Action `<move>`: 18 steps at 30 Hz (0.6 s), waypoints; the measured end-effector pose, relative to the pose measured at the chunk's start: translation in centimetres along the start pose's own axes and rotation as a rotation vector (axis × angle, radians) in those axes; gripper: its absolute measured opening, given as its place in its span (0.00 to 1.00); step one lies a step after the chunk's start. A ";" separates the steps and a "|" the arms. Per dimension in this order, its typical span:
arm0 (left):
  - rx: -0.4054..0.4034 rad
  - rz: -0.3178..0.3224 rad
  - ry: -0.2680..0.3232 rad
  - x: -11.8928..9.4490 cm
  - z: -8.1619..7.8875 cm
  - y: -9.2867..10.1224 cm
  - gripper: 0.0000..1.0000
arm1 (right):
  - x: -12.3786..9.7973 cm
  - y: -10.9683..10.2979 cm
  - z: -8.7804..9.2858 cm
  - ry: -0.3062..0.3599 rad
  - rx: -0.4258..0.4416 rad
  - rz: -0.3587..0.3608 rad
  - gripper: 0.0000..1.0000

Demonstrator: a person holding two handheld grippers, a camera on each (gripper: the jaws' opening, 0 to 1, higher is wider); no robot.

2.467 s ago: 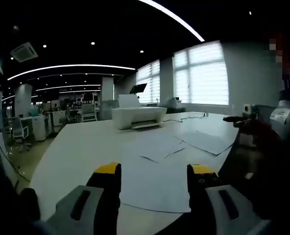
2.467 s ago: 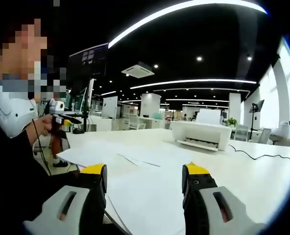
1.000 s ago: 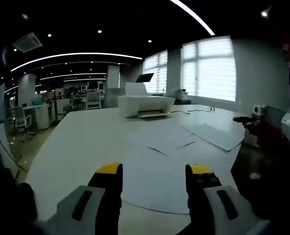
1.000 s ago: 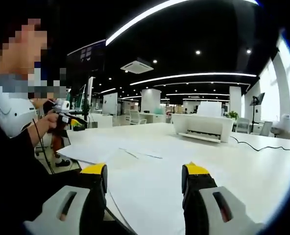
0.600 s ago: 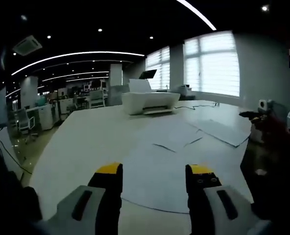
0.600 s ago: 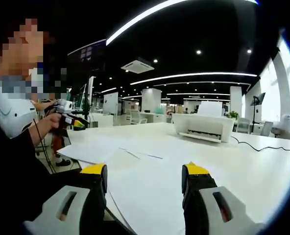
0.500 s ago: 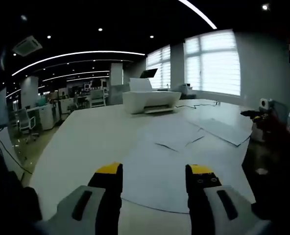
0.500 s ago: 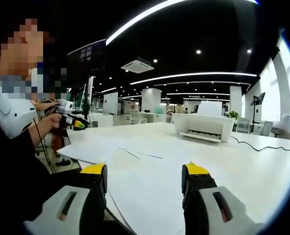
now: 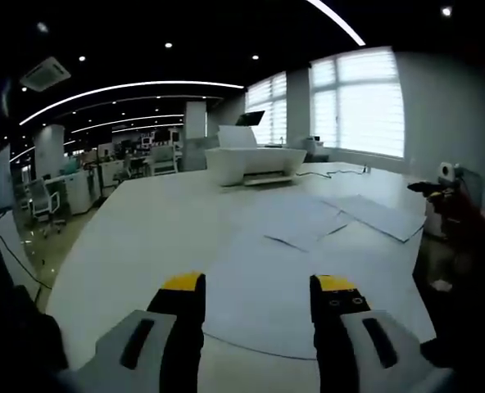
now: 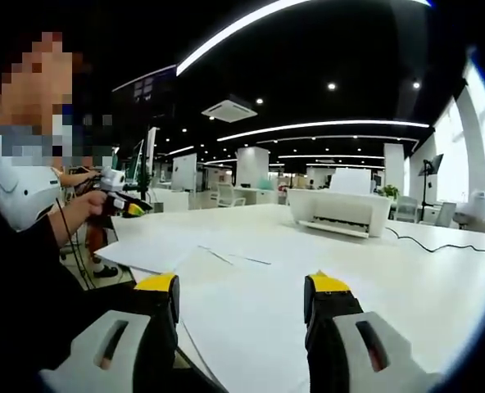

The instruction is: Organize the stack of printing papers by aligning and flattening the scattered papers on the table

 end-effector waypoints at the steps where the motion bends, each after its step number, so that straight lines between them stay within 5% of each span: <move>1: 0.001 -0.002 -0.001 0.1 0.0 -0.1 0.56 | 0.0 0.0 0.0 -0.001 0.000 -0.001 0.57; 18: 0.004 -0.014 -0.022 1.1 0.8 -1.3 0.56 | 0.2 -0.2 0.5 -0.014 0.012 0.003 0.57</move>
Point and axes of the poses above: the point that each gripper's makers call its tool centre point, and the gripper's own axes: x roughly forward along the fingers, y roughly to its right, z roughly out of its underside, the point moved 8 cm from there along -x, roughly backward along the fingers, and after that the axes turned 3 degrees about -z, right-handed, at the moved point
